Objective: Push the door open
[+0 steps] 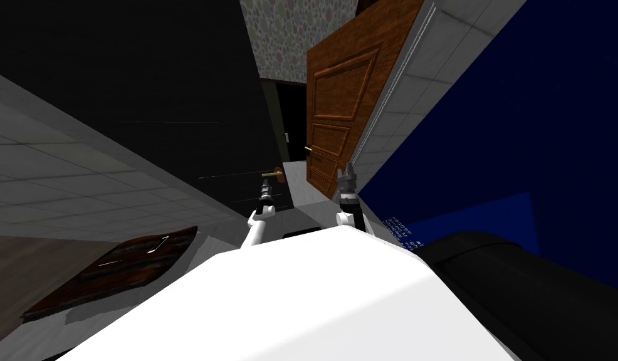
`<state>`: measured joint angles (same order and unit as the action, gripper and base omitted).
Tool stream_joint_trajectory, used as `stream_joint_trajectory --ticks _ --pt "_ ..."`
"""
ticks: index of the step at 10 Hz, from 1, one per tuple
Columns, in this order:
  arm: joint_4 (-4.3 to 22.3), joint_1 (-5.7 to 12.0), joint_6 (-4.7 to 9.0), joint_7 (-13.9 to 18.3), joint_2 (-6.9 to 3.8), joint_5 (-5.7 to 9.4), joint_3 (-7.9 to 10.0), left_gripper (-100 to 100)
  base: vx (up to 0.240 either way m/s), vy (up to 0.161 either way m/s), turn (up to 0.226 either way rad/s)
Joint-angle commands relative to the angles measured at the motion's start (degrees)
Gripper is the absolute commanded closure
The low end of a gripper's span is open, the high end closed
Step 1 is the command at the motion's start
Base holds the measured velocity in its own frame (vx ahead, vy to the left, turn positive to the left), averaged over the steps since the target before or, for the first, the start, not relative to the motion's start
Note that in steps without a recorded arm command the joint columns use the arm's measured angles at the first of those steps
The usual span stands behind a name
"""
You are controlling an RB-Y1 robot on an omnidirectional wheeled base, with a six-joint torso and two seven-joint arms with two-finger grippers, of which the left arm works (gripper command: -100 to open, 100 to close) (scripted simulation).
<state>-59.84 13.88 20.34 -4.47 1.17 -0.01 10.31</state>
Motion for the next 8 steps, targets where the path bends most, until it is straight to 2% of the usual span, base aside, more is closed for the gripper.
stream_joint_trajectory --ticks 1,4,5,6,8 --pt "1.7 1.07 -0.31 -0.35 0.82 -0.02 0.33 -100 0.012 0.082 -0.095" --pt "4.52 2.76 -0.67 -0.35 1.5 0.11 0.7 -100 0.007 0.058 -0.068" --pt "4.1 2.4 -0.4 -0.21 1.14 0.12 0.57 -100 0.005 0.031 -0.018" --pt "4.36 2.54 -0.36 -0.19 -0.52 0.17 0.7 -100 0.072 0.012 -0.019" --pt "4.53 2.62 -0.27 -0.18 -1.95 0.23 0.87 -100 0.166 0.006 -0.016"
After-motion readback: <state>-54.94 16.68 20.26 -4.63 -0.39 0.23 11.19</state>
